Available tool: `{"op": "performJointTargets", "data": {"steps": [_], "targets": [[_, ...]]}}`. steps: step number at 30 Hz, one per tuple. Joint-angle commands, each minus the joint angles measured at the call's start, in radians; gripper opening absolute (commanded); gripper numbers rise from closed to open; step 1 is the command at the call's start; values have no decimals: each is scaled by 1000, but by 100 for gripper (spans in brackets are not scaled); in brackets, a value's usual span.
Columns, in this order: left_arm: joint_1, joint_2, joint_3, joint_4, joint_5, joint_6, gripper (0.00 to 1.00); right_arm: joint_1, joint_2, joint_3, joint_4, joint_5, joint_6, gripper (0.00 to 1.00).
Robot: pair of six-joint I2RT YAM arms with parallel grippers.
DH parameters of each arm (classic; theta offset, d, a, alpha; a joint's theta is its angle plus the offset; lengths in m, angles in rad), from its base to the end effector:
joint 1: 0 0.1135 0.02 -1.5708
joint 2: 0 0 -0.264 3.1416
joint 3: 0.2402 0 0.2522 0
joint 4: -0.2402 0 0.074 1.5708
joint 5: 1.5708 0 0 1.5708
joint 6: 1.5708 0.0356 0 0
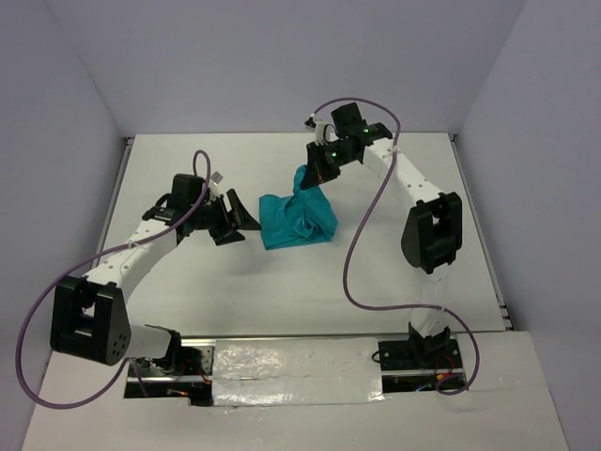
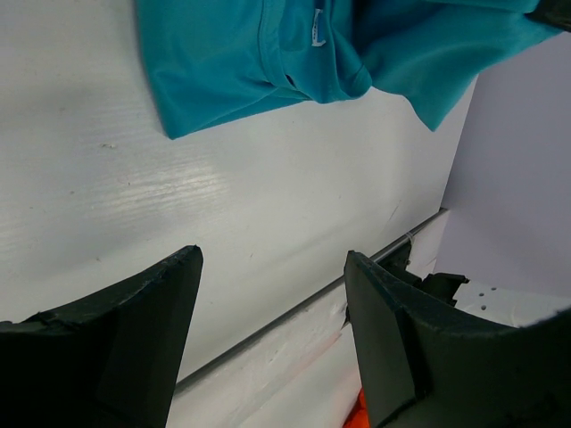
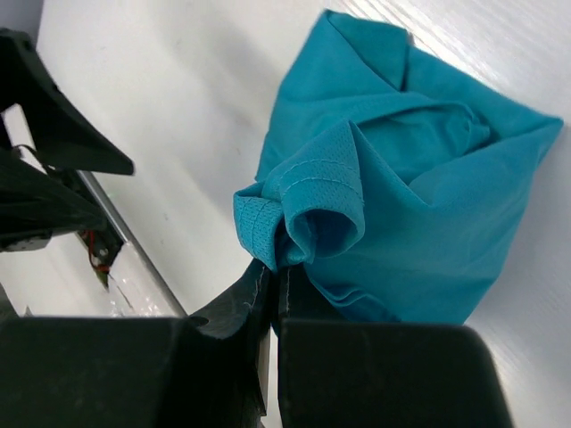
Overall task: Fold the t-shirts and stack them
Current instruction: Fold the long partially folded tshirt into a neat square
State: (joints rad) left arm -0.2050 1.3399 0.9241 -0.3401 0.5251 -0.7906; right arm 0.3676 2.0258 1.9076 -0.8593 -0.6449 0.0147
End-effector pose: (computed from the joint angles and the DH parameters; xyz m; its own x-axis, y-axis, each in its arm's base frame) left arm 0.2746 -0.0753 0.2545 -0.8514 -0.4511 -0.2674 -0.1022 0.6429 -0.7591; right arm 0.4063 0.1794 0.2964 -0.7825 -0.2887 -0.5517 -0.5894 0.6293 0.5065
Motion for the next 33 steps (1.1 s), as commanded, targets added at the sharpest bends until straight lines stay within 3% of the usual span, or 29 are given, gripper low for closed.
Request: {"op": "performJointTargets", "data": {"steps": [1,11,24,33], "targets": [[4,-21,-5,26,6,1,78,50,27,80,3,2,44,0],[-20,99,-13,159,39,-32,73,82,69,88,43,-2,99,0],[-206,416,225,196,-31,-73,36,86,51,28,131,-19,156,0],[-257,544,292,220,-151,-110,29,85,36,18,166,-30,189,0]]}}
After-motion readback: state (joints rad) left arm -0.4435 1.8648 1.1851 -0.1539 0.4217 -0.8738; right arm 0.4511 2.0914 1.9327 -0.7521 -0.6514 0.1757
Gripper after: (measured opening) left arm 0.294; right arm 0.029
